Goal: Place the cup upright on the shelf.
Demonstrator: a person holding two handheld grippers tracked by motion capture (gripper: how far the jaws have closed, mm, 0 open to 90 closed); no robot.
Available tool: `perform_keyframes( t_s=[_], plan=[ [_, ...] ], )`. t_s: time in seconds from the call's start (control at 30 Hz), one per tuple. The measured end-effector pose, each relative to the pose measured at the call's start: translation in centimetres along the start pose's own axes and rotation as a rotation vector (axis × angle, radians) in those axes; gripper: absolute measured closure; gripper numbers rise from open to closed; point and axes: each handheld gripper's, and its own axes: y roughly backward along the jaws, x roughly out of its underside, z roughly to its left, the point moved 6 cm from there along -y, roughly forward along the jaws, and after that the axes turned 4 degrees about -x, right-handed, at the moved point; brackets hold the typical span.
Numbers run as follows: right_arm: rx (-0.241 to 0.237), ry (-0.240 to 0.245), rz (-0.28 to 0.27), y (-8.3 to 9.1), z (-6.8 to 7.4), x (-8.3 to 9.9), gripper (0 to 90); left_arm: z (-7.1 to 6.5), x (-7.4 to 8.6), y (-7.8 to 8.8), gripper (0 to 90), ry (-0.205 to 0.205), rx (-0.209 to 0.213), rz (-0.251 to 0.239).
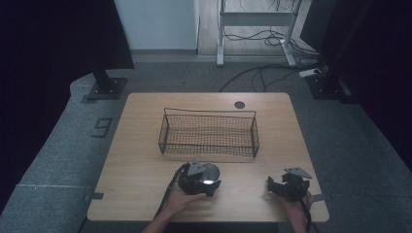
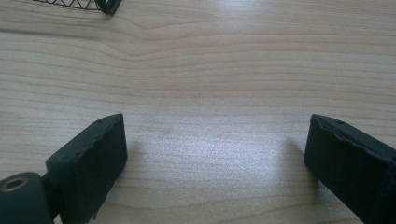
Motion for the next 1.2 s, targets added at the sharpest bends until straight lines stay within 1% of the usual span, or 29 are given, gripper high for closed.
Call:
perform_keyframes(
  t_s=[0.27, 0.5, 0.7, 1.03, 1.2],
  plan=[
    [0.000, -0.002, 0.001, 0.0, 0.0, 0.0, 5.9, -0.1, 0.0, 0.0, 14.2, -0.027, -0.005, -0.025],
    [0.000, 0.000, 0.000, 0.0, 0.0, 0.0, 5.8, -0.2, -0.2, 0.3, 15.4, -0.031, 0.013, -0.035],
    [0.000, 0.000, 0.000, 0.0, 0.0, 0.0, 5.9, 0.0, -0.7, 1.3, 15.4, -0.026, 0.022, -0.058],
    [0.000, -0.002, 0.001, 0.0, 0.0, 0.0, 5.9, 0.9, -1.5, 3.1, 15.6, 0.011, 0.036, -0.099],
    [0.000, 0.000, 0.000, 0.0, 0.0, 0.0, 5.9, 1.2, -2.0, 4.0, 15.7, 0.006, 0.044, -0.112]
  ],
)
